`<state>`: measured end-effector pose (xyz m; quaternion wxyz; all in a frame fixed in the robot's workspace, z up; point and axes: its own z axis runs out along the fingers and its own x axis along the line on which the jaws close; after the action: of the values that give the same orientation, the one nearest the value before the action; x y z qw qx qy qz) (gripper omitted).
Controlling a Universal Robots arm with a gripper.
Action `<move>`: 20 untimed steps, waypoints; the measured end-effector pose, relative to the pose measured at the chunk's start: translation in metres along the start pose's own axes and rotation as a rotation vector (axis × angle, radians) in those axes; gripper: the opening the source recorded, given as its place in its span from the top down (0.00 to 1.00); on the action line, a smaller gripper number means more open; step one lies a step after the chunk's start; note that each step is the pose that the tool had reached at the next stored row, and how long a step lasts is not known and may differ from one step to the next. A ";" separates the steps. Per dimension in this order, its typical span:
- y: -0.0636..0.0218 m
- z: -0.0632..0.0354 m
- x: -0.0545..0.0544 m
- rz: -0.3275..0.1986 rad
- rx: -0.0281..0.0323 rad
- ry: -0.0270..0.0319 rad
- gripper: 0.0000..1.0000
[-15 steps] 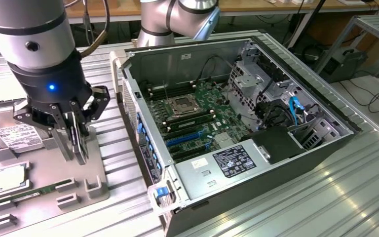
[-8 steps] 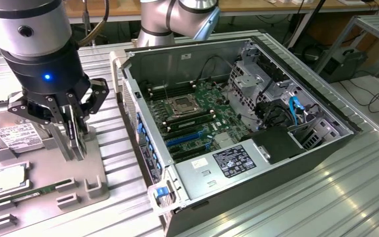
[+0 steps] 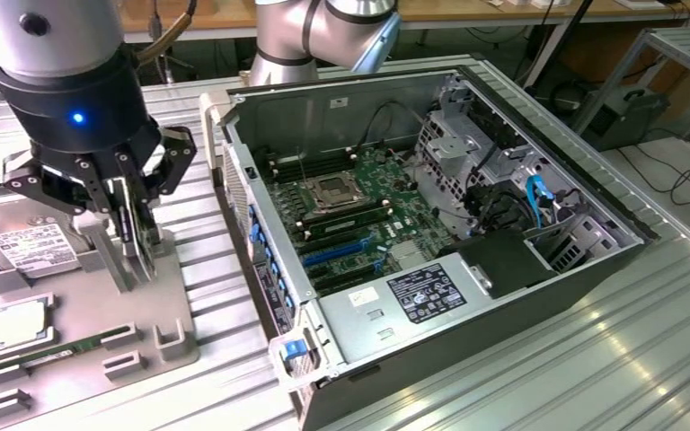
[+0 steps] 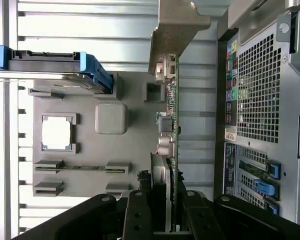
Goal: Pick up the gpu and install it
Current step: 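Pick up the gpu and move the gpu toward the slot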
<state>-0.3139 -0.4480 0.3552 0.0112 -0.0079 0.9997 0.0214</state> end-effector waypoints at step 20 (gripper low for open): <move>0.0023 -0.0558 -0.002 0.000 0.0123 0.0000 0.72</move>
<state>-0.3131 -0.4480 0.4111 0.0112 -0.0080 0.9998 0.0152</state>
